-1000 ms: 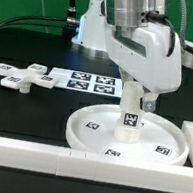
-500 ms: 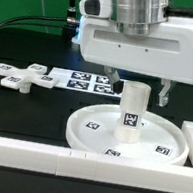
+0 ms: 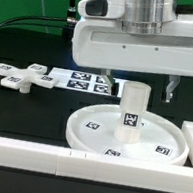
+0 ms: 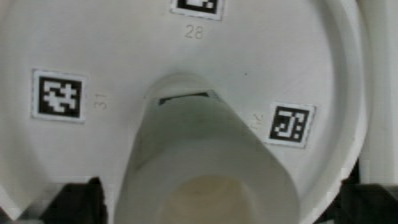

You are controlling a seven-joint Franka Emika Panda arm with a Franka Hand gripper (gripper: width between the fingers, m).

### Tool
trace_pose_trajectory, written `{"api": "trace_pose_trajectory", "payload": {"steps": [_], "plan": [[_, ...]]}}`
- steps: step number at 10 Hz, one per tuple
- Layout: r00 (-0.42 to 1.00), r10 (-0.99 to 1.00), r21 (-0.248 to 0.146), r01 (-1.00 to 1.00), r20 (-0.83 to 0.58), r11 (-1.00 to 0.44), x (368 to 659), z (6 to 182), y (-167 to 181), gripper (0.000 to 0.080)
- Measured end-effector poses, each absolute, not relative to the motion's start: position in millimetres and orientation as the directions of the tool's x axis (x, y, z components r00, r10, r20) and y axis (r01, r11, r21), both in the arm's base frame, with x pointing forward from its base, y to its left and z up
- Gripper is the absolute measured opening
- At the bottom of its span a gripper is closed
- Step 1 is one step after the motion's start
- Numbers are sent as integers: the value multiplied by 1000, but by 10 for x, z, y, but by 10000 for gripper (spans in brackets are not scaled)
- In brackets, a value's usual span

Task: Assemble round table

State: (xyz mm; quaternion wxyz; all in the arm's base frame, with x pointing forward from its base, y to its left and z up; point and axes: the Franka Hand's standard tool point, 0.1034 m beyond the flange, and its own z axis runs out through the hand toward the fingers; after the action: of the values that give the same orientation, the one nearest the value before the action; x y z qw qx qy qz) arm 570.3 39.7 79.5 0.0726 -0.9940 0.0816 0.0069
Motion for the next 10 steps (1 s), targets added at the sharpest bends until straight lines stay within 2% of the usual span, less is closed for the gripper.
{"api": "trace_pose_trajectory", "payload": {"steps": [1,4,10], "plan": [[998,-57,-135,-58,-10,-989,5714,805,388,649],[970,243,-74,244,24,-967,5706,788,448,649],[757,653,-42,653,21,-756,5678,778,441,649]]}}
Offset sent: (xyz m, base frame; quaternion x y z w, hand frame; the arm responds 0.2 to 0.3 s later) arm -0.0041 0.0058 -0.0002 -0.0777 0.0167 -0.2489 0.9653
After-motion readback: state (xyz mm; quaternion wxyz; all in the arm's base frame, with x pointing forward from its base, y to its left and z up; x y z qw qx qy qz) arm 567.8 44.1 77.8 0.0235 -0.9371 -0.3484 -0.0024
